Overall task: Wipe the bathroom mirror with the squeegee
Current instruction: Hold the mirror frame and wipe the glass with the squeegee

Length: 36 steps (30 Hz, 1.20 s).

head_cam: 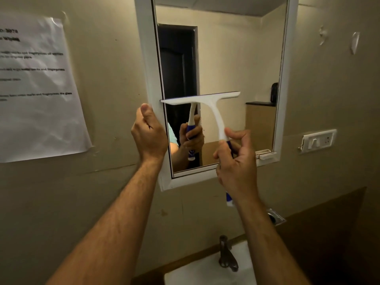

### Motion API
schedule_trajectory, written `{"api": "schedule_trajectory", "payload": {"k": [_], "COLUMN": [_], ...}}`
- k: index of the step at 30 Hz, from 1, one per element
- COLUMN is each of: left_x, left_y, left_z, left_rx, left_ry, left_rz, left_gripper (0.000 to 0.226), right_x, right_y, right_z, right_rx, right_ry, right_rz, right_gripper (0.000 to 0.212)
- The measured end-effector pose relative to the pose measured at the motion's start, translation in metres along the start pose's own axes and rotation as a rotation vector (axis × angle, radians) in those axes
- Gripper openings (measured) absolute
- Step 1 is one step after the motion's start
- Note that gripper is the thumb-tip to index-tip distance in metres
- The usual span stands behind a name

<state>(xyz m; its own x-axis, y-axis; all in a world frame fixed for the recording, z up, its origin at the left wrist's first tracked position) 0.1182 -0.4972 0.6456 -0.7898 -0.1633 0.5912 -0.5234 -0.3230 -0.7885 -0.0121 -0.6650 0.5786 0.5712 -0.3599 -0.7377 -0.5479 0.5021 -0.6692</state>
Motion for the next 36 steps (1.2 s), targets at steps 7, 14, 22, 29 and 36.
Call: {"api": "schedule_trajectory", "payload": {"k": [7,14,22,29,36], "left_x": [0.0,0.0,-0.003,-0.003,-0.007], "left_y": [0.002,0.002,0.003,0.003,0.004], "left_z": [0.0,-0.001,-0.001,-0.001,0.0], "left_rx": [0.009,0.005,0.006,-0.006,0.0], "left_ry": [-0.004,0.003,0.033,0.035,0.046], "left_rz": [0.016,0.005,-0.018,-0.032,-0.049], "left_gripper": [0.041,0.042,0.042,0.041,0.04], "right_x": [0.048,0.017,0.058,0.038,0.065], "right_y": [0.047,0.019,0.071,0.046,0.075], "right_z": [-0.005,-0.002,-0.009,-0.008,-0.012], "right_rx": [-0.039,-0.038,-0.082,-0.059,-0.072], "right_ry": [0.027,0.115,0.179,0.14,0.201], "right_rz": [0.1,-0.03,-0.019,-0.049,-0.033], "right_gripper": [0.032,0.038,0.061,0.054,0.066]}}
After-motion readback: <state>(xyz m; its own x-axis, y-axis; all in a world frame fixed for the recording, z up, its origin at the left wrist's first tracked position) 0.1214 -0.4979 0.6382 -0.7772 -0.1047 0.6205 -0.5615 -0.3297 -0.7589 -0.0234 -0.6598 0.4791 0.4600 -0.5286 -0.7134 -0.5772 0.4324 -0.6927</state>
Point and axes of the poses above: each hand's wrist, its own y-axis away from the middle knuckle, its own z-axis out of the palm, x = y × z, the point moved 6 cm from there along -y, towards the middle knuckle
